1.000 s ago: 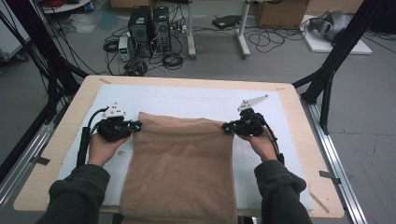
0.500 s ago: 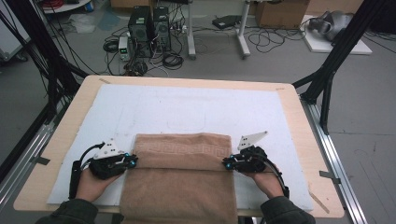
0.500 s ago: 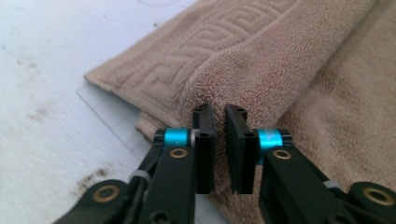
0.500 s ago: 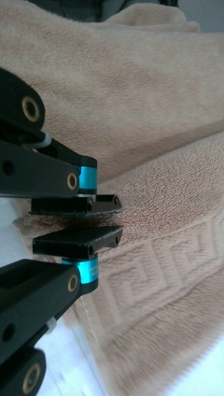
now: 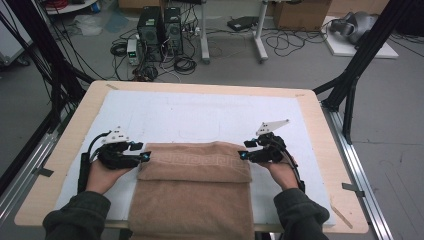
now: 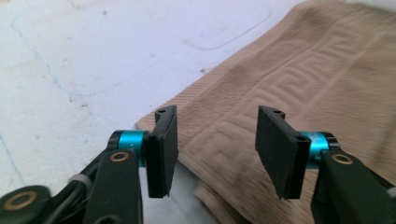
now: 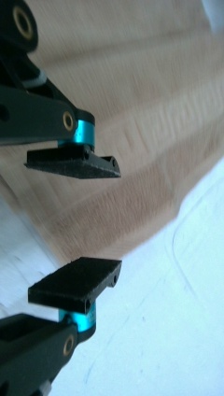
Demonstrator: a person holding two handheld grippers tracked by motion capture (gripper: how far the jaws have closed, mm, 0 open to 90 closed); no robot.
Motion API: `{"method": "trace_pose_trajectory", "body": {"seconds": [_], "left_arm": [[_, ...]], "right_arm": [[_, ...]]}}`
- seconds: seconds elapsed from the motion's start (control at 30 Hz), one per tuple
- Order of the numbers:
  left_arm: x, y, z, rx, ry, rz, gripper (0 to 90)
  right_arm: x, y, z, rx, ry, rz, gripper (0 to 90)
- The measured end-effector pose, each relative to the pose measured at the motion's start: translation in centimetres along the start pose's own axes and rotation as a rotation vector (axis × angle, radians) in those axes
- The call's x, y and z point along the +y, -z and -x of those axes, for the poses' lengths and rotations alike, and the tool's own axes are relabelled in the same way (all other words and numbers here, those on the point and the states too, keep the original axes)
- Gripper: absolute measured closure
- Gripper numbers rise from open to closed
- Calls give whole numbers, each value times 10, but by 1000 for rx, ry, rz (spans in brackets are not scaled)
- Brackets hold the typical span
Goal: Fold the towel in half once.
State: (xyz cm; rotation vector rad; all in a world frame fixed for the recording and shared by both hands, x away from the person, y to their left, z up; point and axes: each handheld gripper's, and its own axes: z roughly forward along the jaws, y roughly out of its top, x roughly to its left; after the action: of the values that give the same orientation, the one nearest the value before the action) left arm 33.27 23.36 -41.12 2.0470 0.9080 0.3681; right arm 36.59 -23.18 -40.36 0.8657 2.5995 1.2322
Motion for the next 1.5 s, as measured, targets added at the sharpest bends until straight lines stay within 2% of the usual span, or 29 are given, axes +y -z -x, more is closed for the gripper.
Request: {"method": "trace_pose_trajectory", "body": {"seconds": [0.03, 0.07, 0.1, 0.13, 0.17, 0.2, 0.23, 0.27, 0.3, 0.33, 0.37, 0.4, 0.5, 0.53, 0.57, 0.6, 0.7, 0.73, 0.8, 0.87, 0.9, 0.93, 1.17, 1.2, 1.3, 1.33, 1.4, 1.47, 1.5], "left_arm": [[0, -7, -3, 5, 10, -22, 482], [-1, -19, -9, 12, 40, -49, 474], [-1, -19, -9, 12, 40, -49, 476], [-5, -30, -16, 4, 78, -96, 491], [-5, -30, -16, 4, 78, -96, 517], [-7, -35, -18, 3, 87, -124, 517], [-8, -36, -17, 7, 82, -111, 534], [-8, -36, -17, -10, 83, -104, 595], [-8, -37, -15, -28, 77, -99, 687], [-7, -38, -13, -22, 54, -103, 788], [-7, -38, -11, -20, 39, -102, 788], [-6, -38, -9, -15, 28, -101, 815], [-5, -35, -9, -2, 25, -95, 838], [-5, -33, -8, 11, 12, -91, 846], [-4, -30, -8, 8, 18, -76, 846], [-3, -27, -9, 5, 23, -59, 845], [-1, -18, -9, -7, 36, -29, 845], [0, -11, -6, -1, 25, -18, 846], [1, -7, -5, -3, 17, -10, 847], [1, 2, -1, -9, 1, 4, 847], [1, 2, -1, -9, 1, 4, 846], [2, 5, 1, -9, 0, 8, 845], [-1, 24, 22, -24, -61, 41, 840], [-4, 28, 26, -25, -69, 49, 840], [-13, 38, 37, -29, -85, 57, 841], [-18, 41, 40, -25, -91, 56, 843], [-27, 48, 50, -23, -96, 68, 844], [-38, 55, 60, -41, -92, 75, 845], [-44, 59, 66, -53, -98, 75, 845]], "right_arm": [[0, -6, 4, 2, -13, -3, 470], [-1, -18, 10, -15, -16, -38, 454], [-1, -18, 10, -15, -16, -38, 454], [-4, -29, 16, -17, -22, -72, 453], [-4, -29, 16, -17, -22, -72, 453], [-5, -34, 18, -19, -32, -92, 466], [-7, -38, 19, -16, -28, -96, 503], [-7, -40, 19, -13, -23, -96, 567], [-6, -43, 16, -28, 2, -105, 616], [-3, -45, 12, -47, 56, -122, 743], [-3, -45, 12, -47, 56, -122, 743], [-3, -45, 12, -21, 44, -123, 805], [-3, -42, 14, 17, 11, -125, 843], [-3, -38, 14, 22, 21, -118, 848], [-3, -38, 14, 22, 21, -118, 848], [0, -31, 11, 16, 25, -86, 854], [3, -22, 9, 26, 22, -55, 855], [6, -12, 7, 36, 23, -26, 859], [8, -8, 7, 39, 32, -14, 859], [14, 5, -2, 60, 60, 6, 859], [14, 5, -2, 60, 60, 6, 859], [14, 13, -10, 72, 73, 20, 859], [9, 29, -32, 110, 114, 27, 859], [5, 32, -40, 119, 128, 33, 859], [-1, 37, -48, 136, 136, 50, 859], [-7, 41, -58, 147, 148, 51, 859], [-10, 42, -62, 152, 149, 52, 859], [-22, 46, -79, 172, 160, 51, 859], [-22, 46, -79, 172, 160, 51, 859]]}}
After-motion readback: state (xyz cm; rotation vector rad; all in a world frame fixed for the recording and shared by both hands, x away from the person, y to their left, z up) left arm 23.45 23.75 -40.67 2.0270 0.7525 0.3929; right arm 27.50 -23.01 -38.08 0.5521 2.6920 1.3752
